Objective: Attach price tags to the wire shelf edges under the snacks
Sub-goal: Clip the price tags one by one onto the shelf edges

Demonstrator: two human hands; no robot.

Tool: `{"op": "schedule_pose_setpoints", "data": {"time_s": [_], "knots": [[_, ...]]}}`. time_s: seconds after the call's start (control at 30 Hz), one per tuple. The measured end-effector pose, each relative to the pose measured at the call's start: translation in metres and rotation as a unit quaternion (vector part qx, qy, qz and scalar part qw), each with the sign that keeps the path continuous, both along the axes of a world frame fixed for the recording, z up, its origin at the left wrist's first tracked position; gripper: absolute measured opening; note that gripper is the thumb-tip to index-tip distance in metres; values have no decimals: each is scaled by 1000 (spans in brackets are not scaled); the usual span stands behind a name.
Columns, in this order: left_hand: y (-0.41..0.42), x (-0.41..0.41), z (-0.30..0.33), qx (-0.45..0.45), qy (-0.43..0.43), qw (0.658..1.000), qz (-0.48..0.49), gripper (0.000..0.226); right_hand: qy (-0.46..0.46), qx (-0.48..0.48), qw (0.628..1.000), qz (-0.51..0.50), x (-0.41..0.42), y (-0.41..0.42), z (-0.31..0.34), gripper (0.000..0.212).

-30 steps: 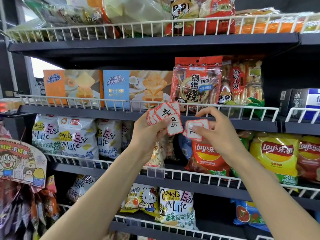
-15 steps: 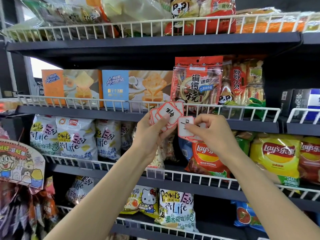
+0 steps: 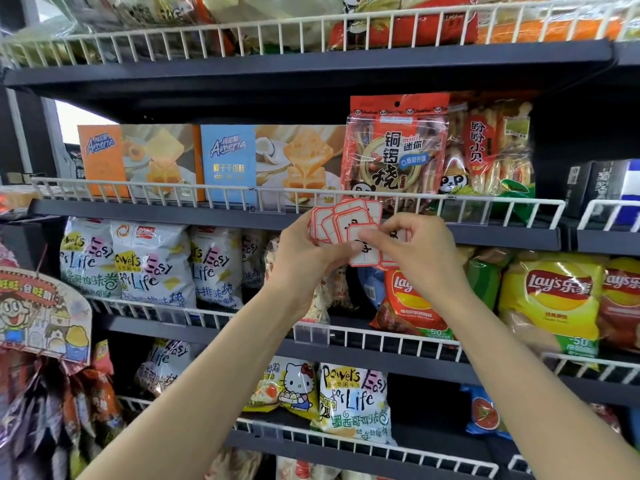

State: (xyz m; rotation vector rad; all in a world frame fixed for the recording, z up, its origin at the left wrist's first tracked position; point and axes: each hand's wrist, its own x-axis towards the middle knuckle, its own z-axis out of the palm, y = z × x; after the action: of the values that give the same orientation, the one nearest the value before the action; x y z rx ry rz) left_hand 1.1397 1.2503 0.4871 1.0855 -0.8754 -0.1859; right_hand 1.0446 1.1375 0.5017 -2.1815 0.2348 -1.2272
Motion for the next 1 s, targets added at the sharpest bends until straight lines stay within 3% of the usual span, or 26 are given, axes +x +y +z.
{"op": "schedule_pose_setpoints", "data": {"time_s": [0.2,0.33,0.47,0.63,0.83,1.0], "knots": [[2,-2,-2,-16,59,997,-43,15,11,57,997,41,0,-9,-7,5],[2,0,-3,-18,69,997,-15,16,1,67,996,61,-4,-11,-9,6],[0,3,-4,-30,79,996,23,18,-26,65,995,78,-9,-15,-10,25],[0,4,-4,-23,76,996,46,27,-22,46,998,22,-9,-12,-8,28],[-3,-3,-5,-19,61,998,15,25,8,29,999,28,-6,0,-6,10],[-2,-1,-5,-48,104,993,-8,20,-25,64,998,14,-2,-8,-9,14]]}}
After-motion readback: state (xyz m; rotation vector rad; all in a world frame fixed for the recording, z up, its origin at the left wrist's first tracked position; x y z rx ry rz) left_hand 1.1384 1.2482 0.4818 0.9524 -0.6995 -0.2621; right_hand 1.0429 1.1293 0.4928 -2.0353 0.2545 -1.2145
